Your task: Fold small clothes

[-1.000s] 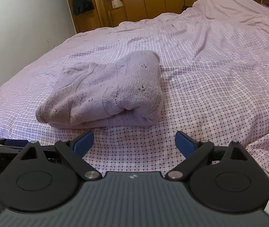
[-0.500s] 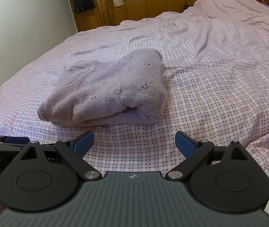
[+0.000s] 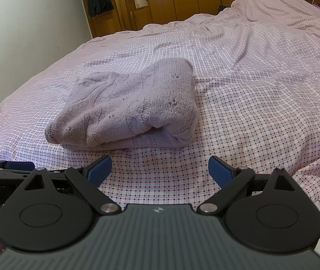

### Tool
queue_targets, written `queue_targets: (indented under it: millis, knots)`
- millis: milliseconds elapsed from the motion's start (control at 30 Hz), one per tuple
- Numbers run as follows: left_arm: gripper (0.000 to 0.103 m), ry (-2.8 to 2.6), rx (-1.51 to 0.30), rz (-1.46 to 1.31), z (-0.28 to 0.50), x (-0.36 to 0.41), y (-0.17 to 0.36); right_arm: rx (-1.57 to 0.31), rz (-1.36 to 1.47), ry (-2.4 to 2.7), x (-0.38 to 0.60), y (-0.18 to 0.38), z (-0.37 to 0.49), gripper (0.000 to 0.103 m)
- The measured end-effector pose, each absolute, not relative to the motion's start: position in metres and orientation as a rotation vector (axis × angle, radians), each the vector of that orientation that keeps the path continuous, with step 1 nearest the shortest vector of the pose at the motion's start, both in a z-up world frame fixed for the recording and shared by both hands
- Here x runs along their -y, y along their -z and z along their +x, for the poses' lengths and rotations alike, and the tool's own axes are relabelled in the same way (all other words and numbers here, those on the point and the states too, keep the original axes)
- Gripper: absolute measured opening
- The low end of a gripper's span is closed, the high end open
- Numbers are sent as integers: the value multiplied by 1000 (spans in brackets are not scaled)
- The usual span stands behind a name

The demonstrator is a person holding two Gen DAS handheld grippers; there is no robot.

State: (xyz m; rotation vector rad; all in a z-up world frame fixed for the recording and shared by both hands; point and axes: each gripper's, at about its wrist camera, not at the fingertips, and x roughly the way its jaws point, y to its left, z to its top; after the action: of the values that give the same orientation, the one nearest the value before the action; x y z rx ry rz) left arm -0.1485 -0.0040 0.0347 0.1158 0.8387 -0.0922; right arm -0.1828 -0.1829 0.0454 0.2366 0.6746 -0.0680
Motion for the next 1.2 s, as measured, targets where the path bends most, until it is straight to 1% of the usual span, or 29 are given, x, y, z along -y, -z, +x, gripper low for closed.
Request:
queue_targets:
  millis: [1200]
  knots:
    - [88, 92, -841, 109, -147, 4, -35, -675, 227, 63, 182, -46, -181, 96]
